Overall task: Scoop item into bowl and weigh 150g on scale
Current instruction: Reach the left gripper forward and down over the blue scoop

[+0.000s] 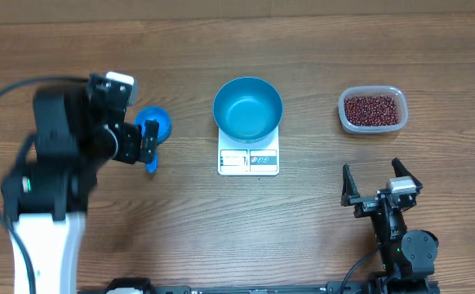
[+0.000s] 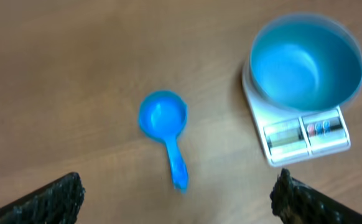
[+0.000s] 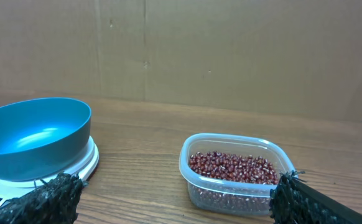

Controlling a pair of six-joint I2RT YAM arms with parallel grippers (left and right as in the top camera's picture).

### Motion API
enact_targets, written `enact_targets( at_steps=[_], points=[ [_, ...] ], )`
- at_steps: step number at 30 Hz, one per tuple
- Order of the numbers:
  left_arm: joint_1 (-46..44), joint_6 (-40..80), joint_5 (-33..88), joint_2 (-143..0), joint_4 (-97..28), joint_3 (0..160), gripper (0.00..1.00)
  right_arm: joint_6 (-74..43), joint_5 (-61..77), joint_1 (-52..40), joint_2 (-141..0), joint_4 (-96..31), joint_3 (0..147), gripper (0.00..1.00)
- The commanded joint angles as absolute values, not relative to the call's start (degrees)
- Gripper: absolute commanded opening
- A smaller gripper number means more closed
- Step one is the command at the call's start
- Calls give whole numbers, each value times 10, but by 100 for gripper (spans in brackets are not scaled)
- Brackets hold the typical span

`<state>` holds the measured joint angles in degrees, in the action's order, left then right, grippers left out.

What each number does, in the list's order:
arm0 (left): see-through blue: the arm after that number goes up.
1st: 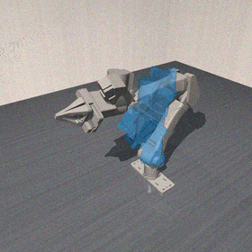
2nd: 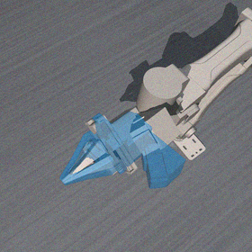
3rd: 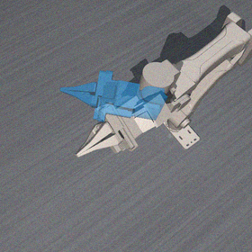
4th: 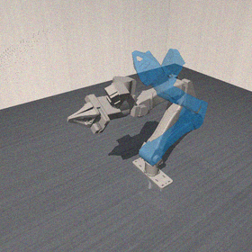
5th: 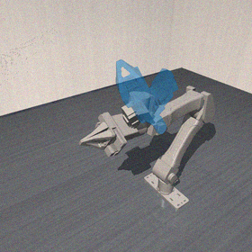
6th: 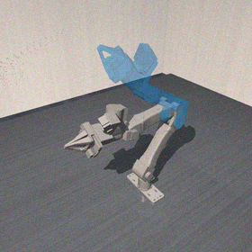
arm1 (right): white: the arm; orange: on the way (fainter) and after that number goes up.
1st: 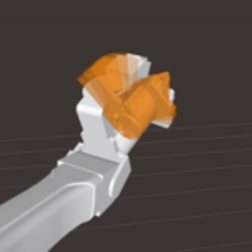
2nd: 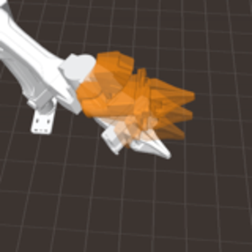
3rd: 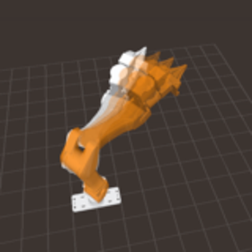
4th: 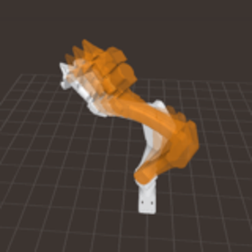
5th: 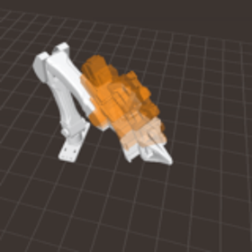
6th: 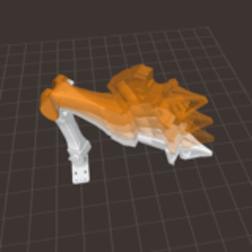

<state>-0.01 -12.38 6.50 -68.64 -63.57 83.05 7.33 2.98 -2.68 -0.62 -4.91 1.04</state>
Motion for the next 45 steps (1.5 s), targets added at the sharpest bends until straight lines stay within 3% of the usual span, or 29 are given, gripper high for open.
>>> enact_targets(
  at_steps=[1,8,22,45],
  points=[
    [43,-166,98,-795,-707,942,100,74,29,-29,-2,-46,4,100],
    [88,-196,100,-936,-781,1015,100,74,29,-29,-2,-46,4,100],
    [92,-195,58,-1101,-774,1015,100,74,29,-29,-2,-46,4,100],
    [92,-195,58,-1188,-617,1014,100,74,29,-29,-2,-46,4,100]
  ],
)
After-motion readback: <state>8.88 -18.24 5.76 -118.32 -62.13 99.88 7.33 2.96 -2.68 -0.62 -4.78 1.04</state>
